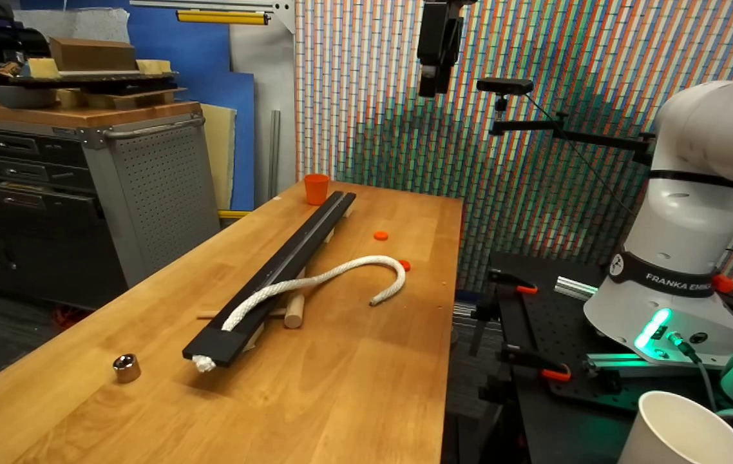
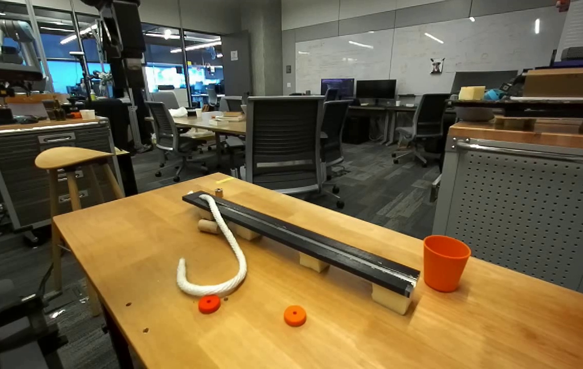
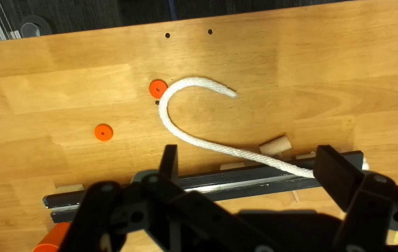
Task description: Stretch the white rope completely in the middle of the black object
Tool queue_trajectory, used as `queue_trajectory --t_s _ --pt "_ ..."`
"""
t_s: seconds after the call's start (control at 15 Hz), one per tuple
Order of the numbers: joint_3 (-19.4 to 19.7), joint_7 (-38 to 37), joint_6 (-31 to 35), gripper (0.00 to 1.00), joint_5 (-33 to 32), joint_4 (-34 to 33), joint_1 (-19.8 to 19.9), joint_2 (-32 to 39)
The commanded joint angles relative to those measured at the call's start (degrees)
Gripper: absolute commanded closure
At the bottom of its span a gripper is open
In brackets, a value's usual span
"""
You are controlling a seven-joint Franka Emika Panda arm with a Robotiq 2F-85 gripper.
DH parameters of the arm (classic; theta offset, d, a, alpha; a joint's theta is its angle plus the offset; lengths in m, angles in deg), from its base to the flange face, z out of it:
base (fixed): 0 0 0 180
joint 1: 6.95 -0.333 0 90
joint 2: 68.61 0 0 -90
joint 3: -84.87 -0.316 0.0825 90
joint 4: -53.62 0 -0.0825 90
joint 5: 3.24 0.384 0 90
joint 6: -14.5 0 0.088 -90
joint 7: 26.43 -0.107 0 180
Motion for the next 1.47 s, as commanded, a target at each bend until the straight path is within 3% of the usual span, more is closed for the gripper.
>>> queue_trajectory --t_s 0.0,0.47,0.87,1.2,1.4 --pt "0.5 -0.2 -0.1 0.00 -0.3 -0.1 -0.6 0.1" --pt "1.4 2.4 -0.4 0.00 1.3 -0.1 -1.6 1.5" --pt "2.7 14.5 0.5 0.00 5.2 1.0 -5.7 5.5" --pt "2.5 26.1 6.2 0.00 3.9 4.6 -8.7 8.8" --pt "2.6 33.2 14.3 0.00 4.1 8.7 -10.5 10.4"
